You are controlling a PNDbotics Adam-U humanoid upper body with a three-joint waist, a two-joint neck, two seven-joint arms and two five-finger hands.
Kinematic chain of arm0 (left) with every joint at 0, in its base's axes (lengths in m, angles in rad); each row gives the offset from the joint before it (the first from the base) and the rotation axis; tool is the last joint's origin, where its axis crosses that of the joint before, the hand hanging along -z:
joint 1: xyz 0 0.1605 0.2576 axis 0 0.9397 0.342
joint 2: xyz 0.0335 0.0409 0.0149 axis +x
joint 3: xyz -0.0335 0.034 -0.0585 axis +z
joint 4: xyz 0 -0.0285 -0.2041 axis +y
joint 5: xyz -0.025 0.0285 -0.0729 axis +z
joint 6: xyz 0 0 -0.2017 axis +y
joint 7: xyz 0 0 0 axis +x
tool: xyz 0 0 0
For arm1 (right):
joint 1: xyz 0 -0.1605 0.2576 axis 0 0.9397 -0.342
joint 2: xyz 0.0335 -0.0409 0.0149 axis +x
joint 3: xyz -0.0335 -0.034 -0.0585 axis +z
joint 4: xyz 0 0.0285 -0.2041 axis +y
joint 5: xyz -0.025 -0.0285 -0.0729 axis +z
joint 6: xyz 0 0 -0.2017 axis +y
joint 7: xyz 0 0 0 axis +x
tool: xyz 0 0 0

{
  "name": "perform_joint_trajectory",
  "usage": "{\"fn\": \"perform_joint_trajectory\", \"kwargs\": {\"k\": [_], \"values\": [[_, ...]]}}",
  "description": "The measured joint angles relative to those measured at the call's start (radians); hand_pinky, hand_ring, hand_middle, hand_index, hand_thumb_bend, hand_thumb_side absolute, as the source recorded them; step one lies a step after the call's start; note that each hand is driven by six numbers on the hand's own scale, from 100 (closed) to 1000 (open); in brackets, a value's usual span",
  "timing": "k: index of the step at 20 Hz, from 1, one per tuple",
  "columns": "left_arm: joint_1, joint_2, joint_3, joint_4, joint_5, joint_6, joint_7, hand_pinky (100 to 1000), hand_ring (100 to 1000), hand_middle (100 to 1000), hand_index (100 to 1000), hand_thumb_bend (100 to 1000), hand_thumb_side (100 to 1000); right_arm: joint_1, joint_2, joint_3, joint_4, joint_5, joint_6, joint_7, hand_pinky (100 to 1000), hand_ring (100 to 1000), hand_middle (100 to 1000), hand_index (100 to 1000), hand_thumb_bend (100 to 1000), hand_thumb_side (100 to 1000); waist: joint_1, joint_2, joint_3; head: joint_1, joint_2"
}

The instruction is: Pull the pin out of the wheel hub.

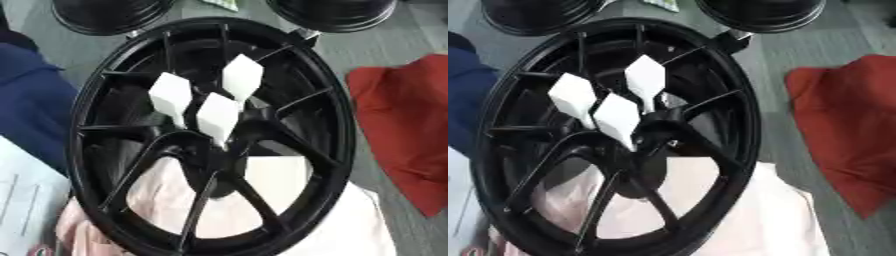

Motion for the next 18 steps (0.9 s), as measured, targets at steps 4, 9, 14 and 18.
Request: {"fn": "perform_joint_trajectory", "kwargs": {"k": [4,9,14,18], "values": [[0.000,0.000,0.001,0.000,0.000,-0.001,0.000,684,659,548,702,579,498,0.044,0.069,-0.013,-0.023,0.058,0.036,0.049,853,856,858,909,100,896,0.001,0.000,0.004,-0.001,-0.005],[0.000,0.000,0.002,0.000,-0.002,-0.004,0.001,683,658,546,701,575,494,0.051,0.121,-0.034,-0.111,0.027,0.036,0.065,806,796,780,851,100,691,-0.008,0.000,0.003,-0.006,-0.005],[-0.012,0.000,0.002,0.000,-0.002,-0.009,-0.001,682,656,545,700,573,492,0.024,0.152,-0.024,-0.249,-0.171,0.035,-0.003,760,725,665,766,100,610,-0.018,0.001,0.003,-0.002,-0.005],[-0.033,0.000,-0.001,0.000,-0.004,-0.013,-0.005,681,655,543,700,574,489,-0.021,0.187,0.031,-0.417,-0.350,0.069,-0.039,746,718,645,752,100,660,-0.017,0.002,0.004,0.005,-0.004]]}}
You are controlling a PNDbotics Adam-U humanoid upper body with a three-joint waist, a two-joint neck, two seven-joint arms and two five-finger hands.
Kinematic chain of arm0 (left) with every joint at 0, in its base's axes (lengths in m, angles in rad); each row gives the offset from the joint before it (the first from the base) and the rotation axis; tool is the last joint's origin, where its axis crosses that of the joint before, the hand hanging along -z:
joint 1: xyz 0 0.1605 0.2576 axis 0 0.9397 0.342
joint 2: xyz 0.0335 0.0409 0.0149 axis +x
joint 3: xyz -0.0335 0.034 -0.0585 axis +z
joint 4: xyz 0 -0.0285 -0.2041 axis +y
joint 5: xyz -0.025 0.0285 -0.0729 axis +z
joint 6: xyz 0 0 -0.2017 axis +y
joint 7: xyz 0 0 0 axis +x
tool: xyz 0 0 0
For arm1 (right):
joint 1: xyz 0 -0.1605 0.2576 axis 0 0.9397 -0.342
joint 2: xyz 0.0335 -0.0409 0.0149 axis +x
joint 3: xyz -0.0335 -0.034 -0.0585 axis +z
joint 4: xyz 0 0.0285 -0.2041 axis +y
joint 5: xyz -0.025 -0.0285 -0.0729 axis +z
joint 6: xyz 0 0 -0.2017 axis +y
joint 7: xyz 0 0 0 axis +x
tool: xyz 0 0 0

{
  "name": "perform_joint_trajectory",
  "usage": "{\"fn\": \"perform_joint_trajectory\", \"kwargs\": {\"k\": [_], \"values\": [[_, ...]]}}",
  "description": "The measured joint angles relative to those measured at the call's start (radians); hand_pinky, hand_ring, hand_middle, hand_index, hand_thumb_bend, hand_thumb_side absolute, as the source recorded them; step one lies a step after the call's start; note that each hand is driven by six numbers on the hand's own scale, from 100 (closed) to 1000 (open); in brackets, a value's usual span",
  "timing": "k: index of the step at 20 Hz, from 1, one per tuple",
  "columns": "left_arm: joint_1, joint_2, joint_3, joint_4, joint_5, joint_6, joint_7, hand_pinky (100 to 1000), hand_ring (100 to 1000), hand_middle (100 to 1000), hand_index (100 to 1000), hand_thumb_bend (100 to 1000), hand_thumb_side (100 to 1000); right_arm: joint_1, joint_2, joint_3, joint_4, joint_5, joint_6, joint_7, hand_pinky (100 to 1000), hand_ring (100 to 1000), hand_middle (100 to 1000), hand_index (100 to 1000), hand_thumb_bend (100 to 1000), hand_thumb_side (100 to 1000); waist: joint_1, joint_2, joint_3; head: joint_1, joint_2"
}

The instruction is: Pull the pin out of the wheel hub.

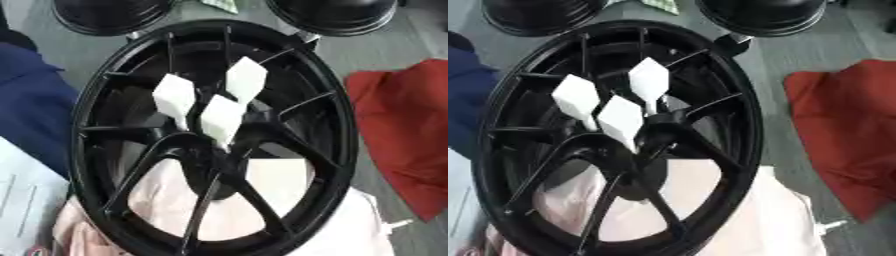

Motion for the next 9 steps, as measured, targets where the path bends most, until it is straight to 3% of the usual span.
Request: {"fn": "perform_joint_trajectory", "kwargs": {"k": [3,7,9], "values": [[-0.007,0.000,-0.006,0.000,-0.004,-0.004,-0.004,681,654,543,699,575,488,-0.046,0.037,0.049,-0.122,-0.101,0.027,0.004,741,715,642,754,100,679,0.000,0.000,0.000,0.005,0.000],[-0.018,0.000,-0.013,0.000,-0.007,-0.009,-0.006,681,653,542,699,576,487,-0.098,0.099,0.097,-0.232,-0.167,0.059,0.022,725,673,601,714,100,509,0.000,0.000,0.002,0.016,0.000],[-0.023,0.000,-0.017,0.000,-0.010,-0.012,-0.006,680,652,541,698,577,485,-0.114,0.128,0.110,-0.269,-0.167,0.071,0.010,721,663,593,704,100,504,0.000,0.000,0.001,0.023,0.000]]}}
